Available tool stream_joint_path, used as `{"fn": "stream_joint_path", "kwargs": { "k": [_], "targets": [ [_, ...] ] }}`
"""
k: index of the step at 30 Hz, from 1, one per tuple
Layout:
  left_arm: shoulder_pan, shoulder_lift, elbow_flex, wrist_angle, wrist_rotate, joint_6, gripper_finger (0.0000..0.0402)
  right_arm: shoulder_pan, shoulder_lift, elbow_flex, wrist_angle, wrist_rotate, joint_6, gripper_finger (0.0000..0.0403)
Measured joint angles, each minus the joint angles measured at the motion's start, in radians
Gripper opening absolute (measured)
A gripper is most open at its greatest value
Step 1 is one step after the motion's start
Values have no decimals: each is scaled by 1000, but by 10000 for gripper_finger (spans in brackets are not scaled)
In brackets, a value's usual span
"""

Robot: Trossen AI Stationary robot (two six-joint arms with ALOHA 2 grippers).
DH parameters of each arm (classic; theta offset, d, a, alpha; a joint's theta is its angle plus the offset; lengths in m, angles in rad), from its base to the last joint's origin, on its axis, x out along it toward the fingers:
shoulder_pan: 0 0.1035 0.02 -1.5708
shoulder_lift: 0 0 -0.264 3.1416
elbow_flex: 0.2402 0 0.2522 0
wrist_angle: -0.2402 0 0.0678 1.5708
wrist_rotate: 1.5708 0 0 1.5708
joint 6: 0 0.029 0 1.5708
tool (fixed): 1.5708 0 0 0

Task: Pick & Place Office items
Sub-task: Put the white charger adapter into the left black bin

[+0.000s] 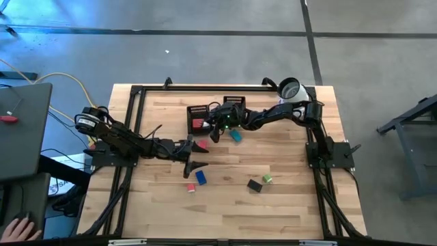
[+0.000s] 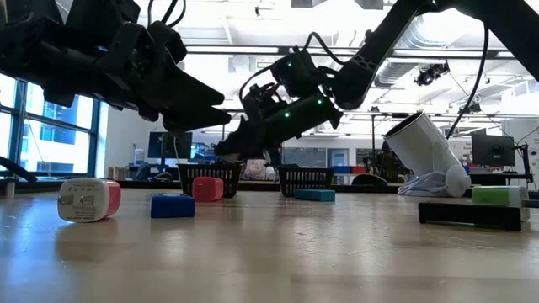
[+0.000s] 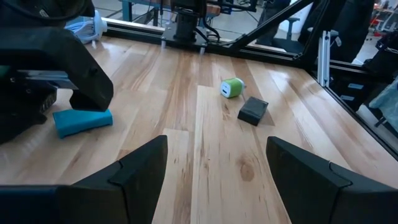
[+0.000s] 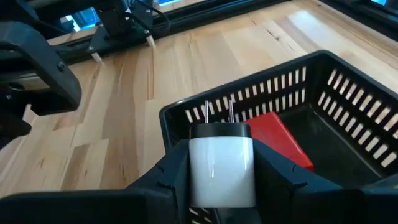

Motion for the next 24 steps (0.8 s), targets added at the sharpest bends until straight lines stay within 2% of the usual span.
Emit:
{"fn": "stream_joint_path", "kwargs": {
  "k": [6, 24],
  "targets": [
    [0, 0, 0, 0, 0, 0, 264, 0, 0, 0, 0, 9, 15, 132],
    [0, 0, 0, 0, 0, 0, 264, 0, 0, 0, 4, 36, 15, 141]
  ]
}}
